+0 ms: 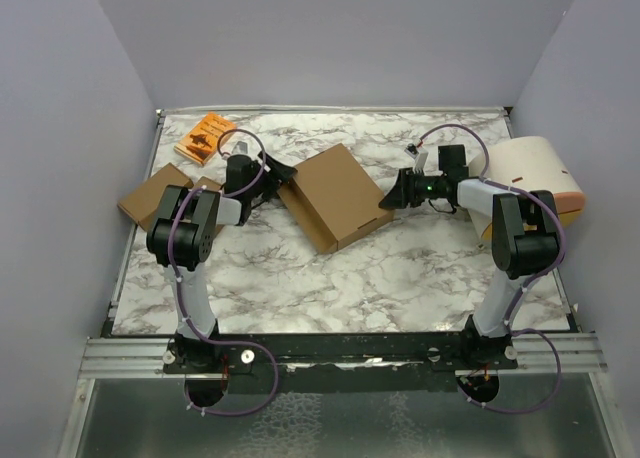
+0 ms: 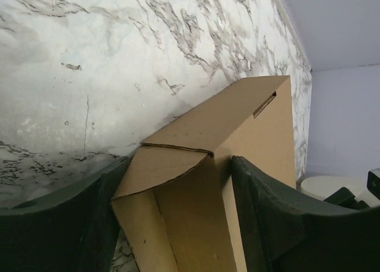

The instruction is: Fold the paper box

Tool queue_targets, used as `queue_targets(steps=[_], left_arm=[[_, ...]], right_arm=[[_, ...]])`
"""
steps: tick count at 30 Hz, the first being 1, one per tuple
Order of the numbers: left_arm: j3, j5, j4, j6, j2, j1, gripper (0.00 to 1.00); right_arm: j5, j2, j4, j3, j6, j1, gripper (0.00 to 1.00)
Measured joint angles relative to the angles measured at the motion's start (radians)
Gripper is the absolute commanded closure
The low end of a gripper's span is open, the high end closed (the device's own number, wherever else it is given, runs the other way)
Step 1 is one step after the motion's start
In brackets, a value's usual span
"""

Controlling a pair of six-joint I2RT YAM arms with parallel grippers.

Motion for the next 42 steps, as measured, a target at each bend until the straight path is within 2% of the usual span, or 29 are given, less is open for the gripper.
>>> queue_targets(steps=[8,11,14,16,17,19,20,21,23,34,42], left_arm=[[0.046,-0.006,-0.058,0.017,0.0,-0.008,0.63],[0.068,-0.013,-0.096,0.024,0.0,-0.011,0.7],[0.091,-0.028,-0.134,0.032,0.0,-0.018,0.71],[0.103,-0.037,-0.156,0.034,0.0,-0.021,0.63],[0.113,-0.043,-0.169,0.036,0.0,-0.024,0.54],[0.119,-0.048,-0.182,0.038,0.0,-0.026,0.27],[0.119,-0.051,-0.183,0.039,0.0,-0.027,0.17],[0.12,-0.052,-0.185,0.04,-0.001,-0.027,0.14],[0.116,-0.066,-0.204,0.044,-0.002,-0.031,0.02],[0.106,-0.077,-0.253,0.101,-0.038,-0.027,0.01],[0.108,-0.077,-0.28,0.111,-0.044,-0.027,0.2]], right_arm=[[0.0,0.002,0.0,0.002,0.0,0.001,0.56],[0.0,0.002,0.0,0.003,0.0,0.001,0.56],[0.0,0.003,0.0,0.004,0.0,0.001,0.56],[0.0,0.004,-0.001,0.006,0.0,0.001,0.56],[0.0,0.005,-0.001,0.006,0.0,0.001,0.56],[0.0,0.005,-0.001,0.007,0.0,0.001,0.56],[0.0,0.005,-0.002,0.008,0.0,0.001,0.56],[0.0,0.005,-0.002,0.008,0.0,0.001,0.56],[0.0,0.006,-0.003,0.008,0.0,0.001,0.56],[0.0,0.007,-0.005,0.011,-0.003,0.001,0.56],[-0.001,0.008,-0.005,0.011,-0.003,0.001,0.56]])
